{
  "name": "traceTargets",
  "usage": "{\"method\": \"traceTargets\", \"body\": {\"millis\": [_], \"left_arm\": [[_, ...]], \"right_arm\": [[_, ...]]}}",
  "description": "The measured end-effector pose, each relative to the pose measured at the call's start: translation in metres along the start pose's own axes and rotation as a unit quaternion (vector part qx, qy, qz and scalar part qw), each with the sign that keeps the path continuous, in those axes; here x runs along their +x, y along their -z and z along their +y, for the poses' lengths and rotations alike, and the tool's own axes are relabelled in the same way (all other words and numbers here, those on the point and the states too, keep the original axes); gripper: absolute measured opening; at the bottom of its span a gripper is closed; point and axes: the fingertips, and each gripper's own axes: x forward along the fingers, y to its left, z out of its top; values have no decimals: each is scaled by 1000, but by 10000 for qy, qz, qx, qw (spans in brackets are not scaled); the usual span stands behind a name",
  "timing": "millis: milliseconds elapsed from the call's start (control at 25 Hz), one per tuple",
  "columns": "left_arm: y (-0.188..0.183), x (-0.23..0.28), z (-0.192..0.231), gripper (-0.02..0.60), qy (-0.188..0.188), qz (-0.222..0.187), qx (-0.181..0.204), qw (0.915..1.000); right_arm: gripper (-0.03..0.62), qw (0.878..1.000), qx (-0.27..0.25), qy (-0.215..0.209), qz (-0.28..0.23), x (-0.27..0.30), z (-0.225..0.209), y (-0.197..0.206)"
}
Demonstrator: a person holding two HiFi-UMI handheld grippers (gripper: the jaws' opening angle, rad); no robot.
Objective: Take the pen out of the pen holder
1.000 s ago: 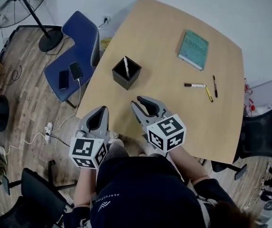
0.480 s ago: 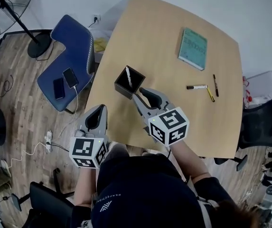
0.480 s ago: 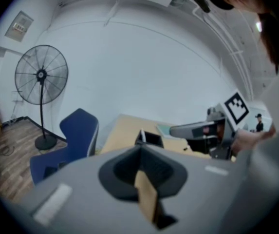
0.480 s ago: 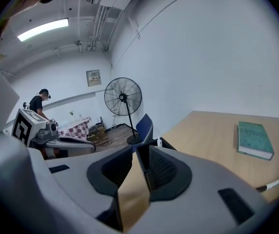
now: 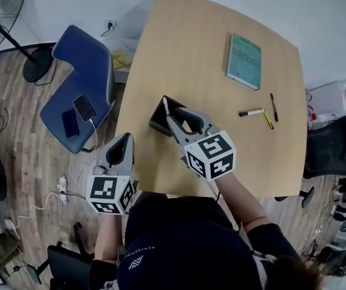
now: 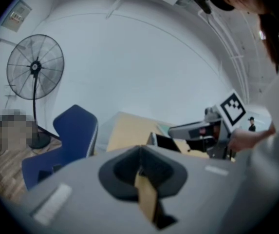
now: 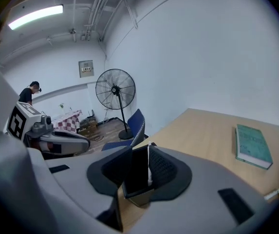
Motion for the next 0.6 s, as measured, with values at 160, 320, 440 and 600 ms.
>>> {"method": "traceTargets", "body": {"millis": [160, 320, 440, 600], "left_arm": [[-2, 10, 12, 6, 81, 25, -42, 10000], [-3, 17, 22, 6, 140, 74, -71, 9998], [-5, 22, 29, 6, 180, 90, -121, 9997], [-3, 30, 35, 6, 264, 143, -147, 9994]], "right_arm": [[86, 9998, -41, 154, 154, 15, -8, -1], [86, 9990, -146, 255, 330, 28, -13, -1], [86, 9986, -164, 303, 412, 34, -16, -2], [86, 9982, -177, 358, 448, 41, -18, -6]]}}
